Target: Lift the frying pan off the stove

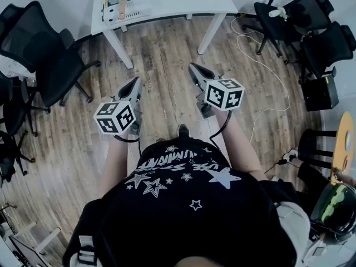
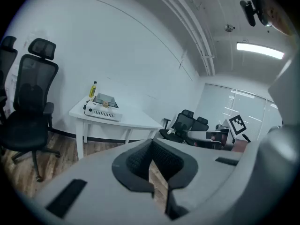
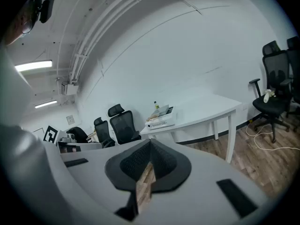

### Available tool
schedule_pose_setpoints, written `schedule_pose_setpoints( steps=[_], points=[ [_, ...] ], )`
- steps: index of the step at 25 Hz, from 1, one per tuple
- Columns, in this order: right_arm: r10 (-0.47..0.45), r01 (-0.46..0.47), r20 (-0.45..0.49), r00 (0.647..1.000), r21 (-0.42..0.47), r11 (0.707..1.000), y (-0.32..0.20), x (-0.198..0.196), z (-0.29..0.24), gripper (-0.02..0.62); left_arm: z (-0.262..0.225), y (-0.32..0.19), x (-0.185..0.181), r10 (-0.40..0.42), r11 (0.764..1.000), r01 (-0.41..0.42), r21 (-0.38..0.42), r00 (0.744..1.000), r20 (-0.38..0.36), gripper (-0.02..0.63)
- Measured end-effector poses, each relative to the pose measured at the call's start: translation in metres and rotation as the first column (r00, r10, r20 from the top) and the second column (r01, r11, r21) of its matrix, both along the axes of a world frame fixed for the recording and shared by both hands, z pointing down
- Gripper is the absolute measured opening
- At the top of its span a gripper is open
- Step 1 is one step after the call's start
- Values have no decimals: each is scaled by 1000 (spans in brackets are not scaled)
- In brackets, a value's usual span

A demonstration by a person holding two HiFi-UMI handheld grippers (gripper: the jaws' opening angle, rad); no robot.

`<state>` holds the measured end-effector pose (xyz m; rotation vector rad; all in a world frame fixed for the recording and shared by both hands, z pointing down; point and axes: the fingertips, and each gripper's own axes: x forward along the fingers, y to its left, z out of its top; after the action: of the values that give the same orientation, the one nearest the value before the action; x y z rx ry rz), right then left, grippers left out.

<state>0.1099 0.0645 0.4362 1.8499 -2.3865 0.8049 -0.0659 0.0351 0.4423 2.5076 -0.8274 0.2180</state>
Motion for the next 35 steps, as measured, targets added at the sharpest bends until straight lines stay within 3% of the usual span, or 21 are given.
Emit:
schedule_pose_setpoints(
  steps=[12,21,35],
  points=[
    [8,-8,9,1000,-7,1000,3,-5,2,8,3,4,-6,0,1000,0,-13,1000,-3,8],
    [27,-26,22,999,-32,999,10,-22,8,8,24,21,-35,-24,996,23,-84,1000,-6,8],
    [104,-102,28,994,-65,993,33,-34,28,9,31,28,-60,7,995,-9,-95,1000,-28,8]
  ],
)
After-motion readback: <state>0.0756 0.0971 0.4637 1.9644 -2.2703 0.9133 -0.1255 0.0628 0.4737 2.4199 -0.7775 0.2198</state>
